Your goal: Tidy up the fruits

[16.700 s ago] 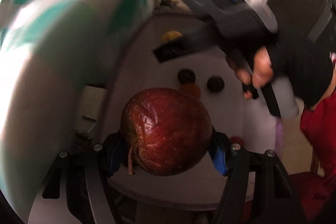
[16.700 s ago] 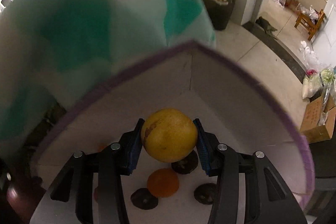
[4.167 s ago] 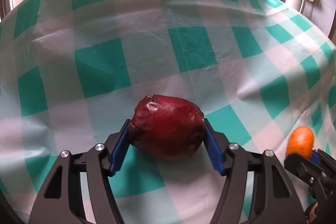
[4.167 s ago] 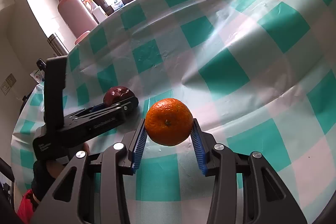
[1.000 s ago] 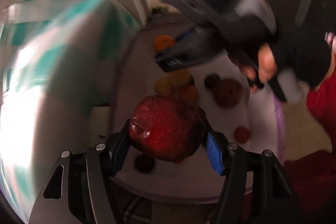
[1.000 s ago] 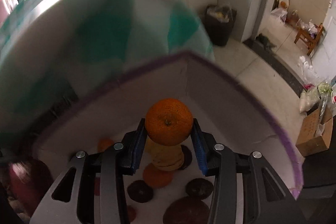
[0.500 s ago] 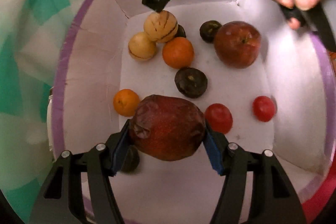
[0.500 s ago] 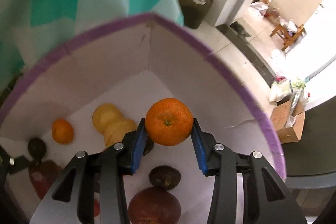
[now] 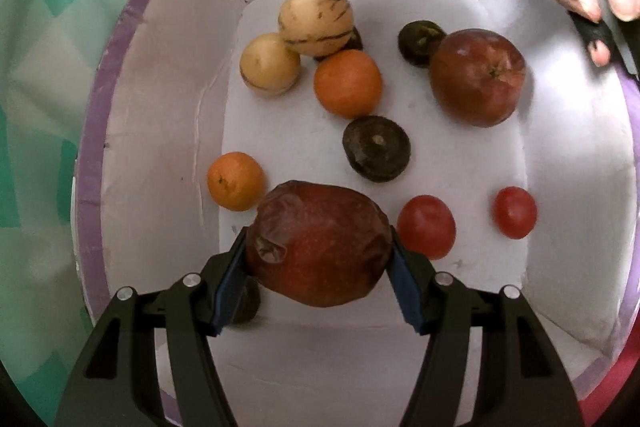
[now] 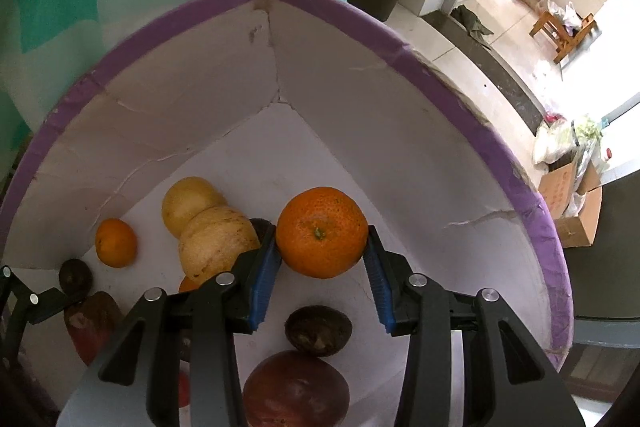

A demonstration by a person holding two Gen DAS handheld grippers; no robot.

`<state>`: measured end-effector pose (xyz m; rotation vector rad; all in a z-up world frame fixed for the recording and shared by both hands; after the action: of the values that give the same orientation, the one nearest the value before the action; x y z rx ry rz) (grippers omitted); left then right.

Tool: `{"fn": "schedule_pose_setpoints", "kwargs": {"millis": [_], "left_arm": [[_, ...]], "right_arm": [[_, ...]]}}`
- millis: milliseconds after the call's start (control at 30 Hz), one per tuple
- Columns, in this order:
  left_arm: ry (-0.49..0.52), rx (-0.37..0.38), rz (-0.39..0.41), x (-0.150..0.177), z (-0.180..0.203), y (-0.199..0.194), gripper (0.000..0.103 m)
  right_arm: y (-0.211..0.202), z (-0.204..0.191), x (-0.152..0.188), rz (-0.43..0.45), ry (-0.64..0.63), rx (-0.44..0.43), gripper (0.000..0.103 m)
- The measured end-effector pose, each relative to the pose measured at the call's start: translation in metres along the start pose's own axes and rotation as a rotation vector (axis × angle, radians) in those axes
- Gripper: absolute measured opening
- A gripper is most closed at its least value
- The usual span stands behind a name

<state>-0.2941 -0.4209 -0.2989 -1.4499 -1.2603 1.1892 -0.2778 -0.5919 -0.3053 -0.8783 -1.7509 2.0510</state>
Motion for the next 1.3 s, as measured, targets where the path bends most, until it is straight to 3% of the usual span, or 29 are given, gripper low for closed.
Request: {"fn": "schedule_pose_setpoints", "kwargs": {"millis": [133, 333, 400, 533, 567, 667, 733, 767, 833, 967, 1000, 1100, 1300], "left_arm": [[-0.018, 0.002, 0.02, -0.002, -0.007, -0.002, 0.066], [-0.039, -0.011, 0.113, -0.001, -0.022, -0.026, 0.069], [-0.05, 0.005, 0.189, -0.002, -0.025, -0.04, 0.071], [-0.087, 0.033, 0.438, -0.005, -0.037, -0.097, 0.095], [-0.086, 0.006, 0.521, -0.004, -0.041, -0.118, 0.097], [-0.107, -0.088, 0.667, 0.001, -0.054, -0.168, 0.102], [-0.143, -0.156, 0.721, 0.007, -0.054, -0.194, 0.102], [-0.181, -0.206, 0.723, 0.01, -0.061, -0.204, 0.102], [-0.224, -0.227, 0.676, 0.004, -0.057, -0.207, 0.102], [-0.223, -0.159, 0.493, 0.014, -0.057, -0.172, 0.102], [-0.221, -0.153, 0.473, 0.018, -0.057, -0.17, 0.102], [-0.224, -0.078, 0.4, 0.028, -0.055, -0.149, 0.102], [-0.183, -0.062, 0.318, 0.029, -0.047, -0.127, 0.102]], "right_arm": [[-0.005, 0.008, -0.006, 0.038, 0.031, -0.016, 0.066], [-0.025, 0.023, -0.015, 0.145, 0.118, -0.055, 0.081], [-0.034, 0.029, -0.016, 0.18, 0.144, -0.077, 0.084], [-0.075, 0.038, -0.014, 0.337, 0.188, -0.17, 0.088], [-0.09, 0.04, -0.013, 0.386, 0.193, -0.187, 0.088], [-0.132, 0.05, -0.012, 0.54, 0.212, -0.256, 0.088], [-0.152, 0.052, -0.008, 0.591, 0.217, -0.295, 0.088], [-0.16, 0.051, -0.005, 0.602, 0.223, -0.312, 0.088], [-0.162, 0.047, -0.001, 0.559, 0.238, -0.3, 0.088], [-0.13, 0.026, 0.038, 0.276, 0.28, -0.144, 0.088], [-0.119, 0.021, 0.045, 0.236, 0.295, -0.145, 0.088], [-0.102, 0.005, 0.064, 0.178, 0.327, -0.148, 0.088], [-0.087, -0.004, 0.083, 0.152, 0.368, -0.037, 0.088]]}}
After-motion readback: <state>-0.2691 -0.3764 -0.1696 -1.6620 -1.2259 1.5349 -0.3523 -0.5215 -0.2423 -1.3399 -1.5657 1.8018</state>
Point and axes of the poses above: each gripper's, at about its wrist camera, not at the fingertips, and y roughly the way its jaws point, z to its right, x to its underside, the point moved 8 cm from there along y, roughly the way its jaws point, and after that the axes turned 1 degree about -z, right-handed, at the moved point
